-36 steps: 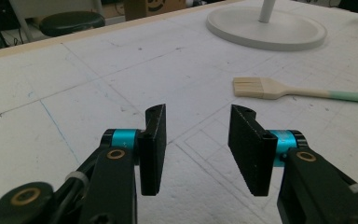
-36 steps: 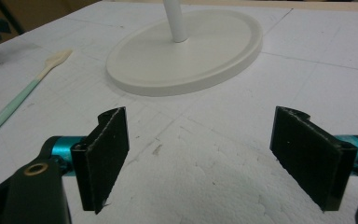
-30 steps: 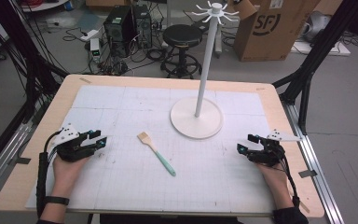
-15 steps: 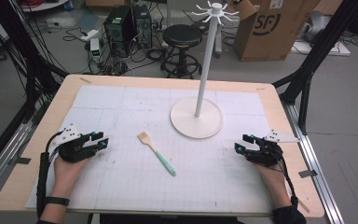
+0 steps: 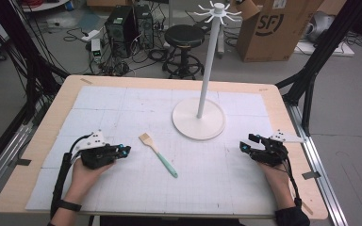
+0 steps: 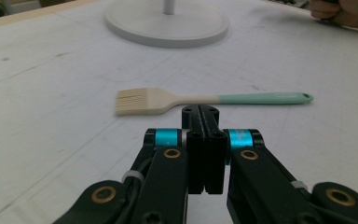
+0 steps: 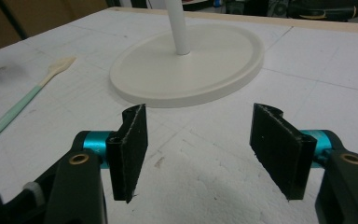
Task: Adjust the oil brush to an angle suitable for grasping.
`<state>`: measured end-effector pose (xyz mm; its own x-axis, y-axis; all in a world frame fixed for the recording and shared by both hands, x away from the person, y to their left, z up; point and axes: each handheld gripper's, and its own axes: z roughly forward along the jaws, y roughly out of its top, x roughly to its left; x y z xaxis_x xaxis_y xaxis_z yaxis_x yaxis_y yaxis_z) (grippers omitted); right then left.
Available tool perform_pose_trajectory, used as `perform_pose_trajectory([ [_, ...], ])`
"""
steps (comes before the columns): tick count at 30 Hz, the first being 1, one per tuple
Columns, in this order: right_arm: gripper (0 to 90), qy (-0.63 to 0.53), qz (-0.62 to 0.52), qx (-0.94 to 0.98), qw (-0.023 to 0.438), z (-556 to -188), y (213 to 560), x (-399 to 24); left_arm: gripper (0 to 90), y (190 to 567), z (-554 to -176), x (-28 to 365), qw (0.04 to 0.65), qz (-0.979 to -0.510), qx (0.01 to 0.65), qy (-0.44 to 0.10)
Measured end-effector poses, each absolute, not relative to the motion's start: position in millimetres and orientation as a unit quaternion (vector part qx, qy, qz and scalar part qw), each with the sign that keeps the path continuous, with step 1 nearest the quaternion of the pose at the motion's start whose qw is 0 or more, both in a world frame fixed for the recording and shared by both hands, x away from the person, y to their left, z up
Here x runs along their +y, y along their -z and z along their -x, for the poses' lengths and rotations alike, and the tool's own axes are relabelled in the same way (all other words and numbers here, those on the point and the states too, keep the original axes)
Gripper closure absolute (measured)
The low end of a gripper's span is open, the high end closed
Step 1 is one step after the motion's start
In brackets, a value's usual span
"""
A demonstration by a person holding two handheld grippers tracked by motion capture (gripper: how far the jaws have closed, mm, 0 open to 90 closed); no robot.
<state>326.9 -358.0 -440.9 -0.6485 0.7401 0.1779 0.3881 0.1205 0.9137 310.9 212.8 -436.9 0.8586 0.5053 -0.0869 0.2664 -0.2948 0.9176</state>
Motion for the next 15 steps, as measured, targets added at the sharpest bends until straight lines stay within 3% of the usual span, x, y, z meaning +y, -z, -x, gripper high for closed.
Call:
perform_pose_trajectory([
  [15,35.0,-0.540,-0.390,0.728,0.161,-328,442,-359,89.7,442,-302,122,0.512,-0.845,0.150,-0.021],
])
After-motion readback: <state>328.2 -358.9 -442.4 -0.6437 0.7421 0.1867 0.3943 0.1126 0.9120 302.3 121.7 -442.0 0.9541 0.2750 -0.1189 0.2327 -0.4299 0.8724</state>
